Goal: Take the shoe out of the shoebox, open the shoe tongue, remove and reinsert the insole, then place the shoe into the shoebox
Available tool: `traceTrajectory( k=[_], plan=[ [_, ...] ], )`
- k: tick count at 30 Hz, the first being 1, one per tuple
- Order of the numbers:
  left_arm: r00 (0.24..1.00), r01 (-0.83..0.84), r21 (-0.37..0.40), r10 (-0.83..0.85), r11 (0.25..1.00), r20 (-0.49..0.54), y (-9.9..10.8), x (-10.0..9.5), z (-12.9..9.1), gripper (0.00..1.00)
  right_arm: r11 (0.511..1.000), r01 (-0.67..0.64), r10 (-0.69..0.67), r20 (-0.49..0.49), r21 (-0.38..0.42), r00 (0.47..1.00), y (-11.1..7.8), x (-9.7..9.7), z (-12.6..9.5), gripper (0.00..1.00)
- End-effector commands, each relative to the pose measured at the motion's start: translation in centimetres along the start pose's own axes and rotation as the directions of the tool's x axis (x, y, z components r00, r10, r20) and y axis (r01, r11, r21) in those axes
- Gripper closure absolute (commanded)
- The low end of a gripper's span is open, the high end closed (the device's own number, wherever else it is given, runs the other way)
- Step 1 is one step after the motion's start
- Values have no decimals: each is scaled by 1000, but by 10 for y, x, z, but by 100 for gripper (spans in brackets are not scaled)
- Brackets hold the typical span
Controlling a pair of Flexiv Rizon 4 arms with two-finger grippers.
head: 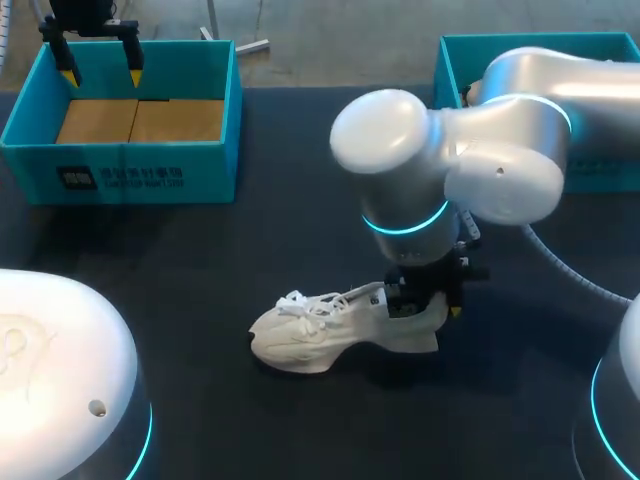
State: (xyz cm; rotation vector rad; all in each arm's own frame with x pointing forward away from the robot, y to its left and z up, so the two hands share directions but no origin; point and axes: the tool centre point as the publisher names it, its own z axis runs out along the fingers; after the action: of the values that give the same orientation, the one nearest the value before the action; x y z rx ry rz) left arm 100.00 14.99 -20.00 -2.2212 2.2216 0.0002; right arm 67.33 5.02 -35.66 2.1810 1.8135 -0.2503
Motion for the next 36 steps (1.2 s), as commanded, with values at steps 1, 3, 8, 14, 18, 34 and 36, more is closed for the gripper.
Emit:
traceTrajectory(
  k=[1, 3, 8, 14, 18, 34, 36],
  plan=[
    [1000, 0, 0, 0, 1000, 0, 0, 0, 0, 0, 1000, -2, 2, 23, -12, 1000, -5, 10, 1, 100],
    [1000, 0, 0, 0, 1000, 0, 0, 0, 0, 0, 1000, 8, -8, 18, -17, 1000, -5, 10, 1, 100],
    [1000, 0, 0, 0, 1000, 0, 0, 0, 0, 0, 1000, 21, -21, 19, -11, 1000, -4, 10, 4, 100],
    [1000, 0, 0, 0, 1000, 0, 0, 0, 0, 0, 1000, 12, -12, 22, -6, 1000, -1, 4, 6, 100],
    [1000, 0, 0, 0, 1000, 0, 0, 0, 0, 0, 1000, 9, -9, 28, -11, 1000, 1, 1, 6, 100],
    [1000, 0, 0, 0, 1000, 0, 0, 0, 0, 0, 1000, 12, -12, -26, 11, 1000, -3, 0, 21, 100],
    [1000, 0, 0, 0, 1000, 0, 0, 0, 0, 0, 1000, 13, -13, -29, 9, 999, -2, -1, 21, 100]
  ],
)
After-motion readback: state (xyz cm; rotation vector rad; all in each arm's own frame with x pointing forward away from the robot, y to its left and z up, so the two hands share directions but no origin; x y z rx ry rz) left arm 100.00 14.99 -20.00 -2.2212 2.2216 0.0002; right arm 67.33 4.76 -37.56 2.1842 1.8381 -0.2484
